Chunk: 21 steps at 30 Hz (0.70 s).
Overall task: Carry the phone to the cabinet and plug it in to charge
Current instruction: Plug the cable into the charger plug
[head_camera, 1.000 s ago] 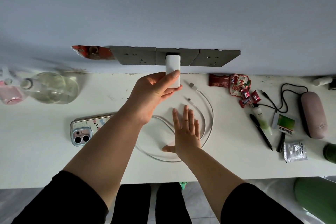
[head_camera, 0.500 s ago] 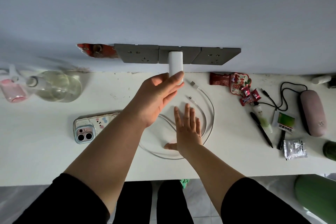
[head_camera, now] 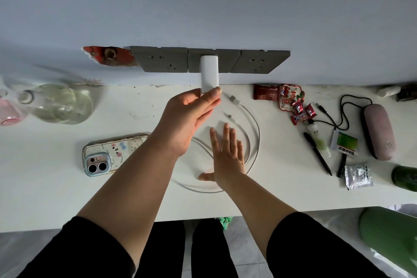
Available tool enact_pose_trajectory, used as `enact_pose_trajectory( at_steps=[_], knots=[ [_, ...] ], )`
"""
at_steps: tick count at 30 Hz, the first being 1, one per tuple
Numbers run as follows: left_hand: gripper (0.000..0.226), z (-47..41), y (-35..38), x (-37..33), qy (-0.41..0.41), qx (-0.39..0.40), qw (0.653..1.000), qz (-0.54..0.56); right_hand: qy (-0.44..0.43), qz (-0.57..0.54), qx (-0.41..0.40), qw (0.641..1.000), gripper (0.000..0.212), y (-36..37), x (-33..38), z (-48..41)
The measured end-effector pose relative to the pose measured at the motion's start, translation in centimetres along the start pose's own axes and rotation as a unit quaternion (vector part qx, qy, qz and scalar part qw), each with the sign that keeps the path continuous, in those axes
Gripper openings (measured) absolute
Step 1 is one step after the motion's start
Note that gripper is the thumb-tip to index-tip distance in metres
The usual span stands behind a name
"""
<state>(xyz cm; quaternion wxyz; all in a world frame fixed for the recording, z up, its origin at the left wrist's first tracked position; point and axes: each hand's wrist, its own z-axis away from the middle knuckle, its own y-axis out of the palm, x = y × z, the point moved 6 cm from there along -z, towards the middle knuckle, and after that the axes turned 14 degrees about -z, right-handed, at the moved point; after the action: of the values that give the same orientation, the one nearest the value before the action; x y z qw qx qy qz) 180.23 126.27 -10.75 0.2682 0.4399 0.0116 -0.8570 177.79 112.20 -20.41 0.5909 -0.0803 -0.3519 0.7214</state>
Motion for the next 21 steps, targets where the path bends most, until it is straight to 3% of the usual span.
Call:
enact_pose_trajectory(
  at_steps=[3,6,9,11,15,18,21],
  knots=[
    [0.031,0.6,0.3,0.4,-0.009,0.000,1.000,-0.017,-0.025,-0.036,-0.010,0.999,0.125,-0.5,0.0,0.4],
    [0.062,1.2,1.2,2.4,-0.049,0.004,0.997,-0.065,-0.084,-0.104,-0.056,0.990,0.094,-2.3,-0.8,1.1],
    [0.045,0.5,2.7,5.0,-0.086,-0.049,0.987,-0.129,-0.109,-0.109,-0.172,0.973,0.071,-4.8,-3.6,2.5],
    [0.033,-0.8,4.2,6.5,-0.107,-0.078,0.977,-0.169,-0.077,-0.106,-0.198,0.971,0.077,-5.3,-6.3,2.9],
    [0.008,-4.3,7.2,8.3,-0.116,-0.097,0.964,-0.220,0.021,-0.134,-0.152,0.979,0.093,-4.3,-11.0,2.4],
    [0.011,-6.7,8.0,8.9,-0.120,-0.151,0.961,-0.196,0.007,-0.147,-0.144,0.979,0.096,-3.8,-11.9,2.1],
    [0.019,-8.6,8.8,8.3,-0.102,-0.198,0.941,-0.255,-0.009,-0.160,-0.150,0.976,0.100,-3.7,-12.1,2.0]
  ],
)
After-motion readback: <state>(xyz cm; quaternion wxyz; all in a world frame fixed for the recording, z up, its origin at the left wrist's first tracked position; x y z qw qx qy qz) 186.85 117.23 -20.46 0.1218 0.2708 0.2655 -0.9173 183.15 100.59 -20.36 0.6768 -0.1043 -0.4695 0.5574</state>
